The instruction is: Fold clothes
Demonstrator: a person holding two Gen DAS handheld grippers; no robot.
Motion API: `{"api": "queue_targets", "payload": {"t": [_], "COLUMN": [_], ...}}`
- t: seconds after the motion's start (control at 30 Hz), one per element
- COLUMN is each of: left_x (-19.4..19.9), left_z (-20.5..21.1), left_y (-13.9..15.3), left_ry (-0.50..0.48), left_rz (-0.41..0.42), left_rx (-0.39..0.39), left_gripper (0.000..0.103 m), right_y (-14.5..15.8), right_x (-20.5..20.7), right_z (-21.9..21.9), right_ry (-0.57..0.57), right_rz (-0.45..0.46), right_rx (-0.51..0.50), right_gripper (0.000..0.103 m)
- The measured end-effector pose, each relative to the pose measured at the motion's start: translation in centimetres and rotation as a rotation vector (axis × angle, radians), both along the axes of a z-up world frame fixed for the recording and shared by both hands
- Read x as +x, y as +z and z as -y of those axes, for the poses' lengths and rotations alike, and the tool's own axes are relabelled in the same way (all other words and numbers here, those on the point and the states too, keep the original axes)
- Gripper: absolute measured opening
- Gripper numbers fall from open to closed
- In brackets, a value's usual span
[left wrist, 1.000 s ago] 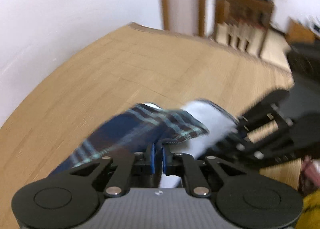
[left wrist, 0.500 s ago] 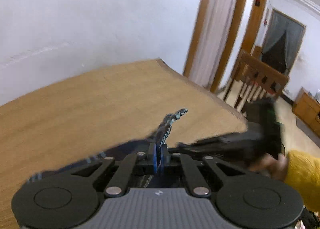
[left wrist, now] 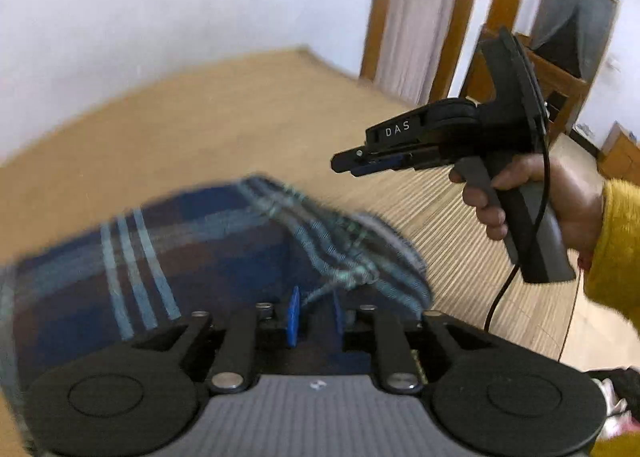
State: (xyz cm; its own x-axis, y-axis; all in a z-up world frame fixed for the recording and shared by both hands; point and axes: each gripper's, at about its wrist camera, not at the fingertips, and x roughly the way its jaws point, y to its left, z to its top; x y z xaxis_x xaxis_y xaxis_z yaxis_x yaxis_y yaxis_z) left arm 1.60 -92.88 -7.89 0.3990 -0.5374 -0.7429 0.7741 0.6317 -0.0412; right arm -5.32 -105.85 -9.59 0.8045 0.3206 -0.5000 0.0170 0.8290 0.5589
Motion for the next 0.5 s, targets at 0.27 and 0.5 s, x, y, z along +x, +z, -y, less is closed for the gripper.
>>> {"api": "queue_targets", "payload": {"t": [0.27, 0.5], "left_x": [0.8, 3.3], "left_z": [-4.8, -3.8], "left_y": [1.3, -1.5], "left_ry": [0.202, 0.224], "left_rz": [0.081, -0.01], "left_rx": [0.028, 0.1], "left_gripper": [0.043, 0.04], "right_y": [0.7, -3.6], "right_x": [-0.5, 1.5], "right_z": [-2.8, -2.1], "right_ry": [0.112, 0.062], "right_rz": [0.022, -0.141], "right_rx": [-0.057, -0.029], "right_gripper": [0.032, 0.031]}}
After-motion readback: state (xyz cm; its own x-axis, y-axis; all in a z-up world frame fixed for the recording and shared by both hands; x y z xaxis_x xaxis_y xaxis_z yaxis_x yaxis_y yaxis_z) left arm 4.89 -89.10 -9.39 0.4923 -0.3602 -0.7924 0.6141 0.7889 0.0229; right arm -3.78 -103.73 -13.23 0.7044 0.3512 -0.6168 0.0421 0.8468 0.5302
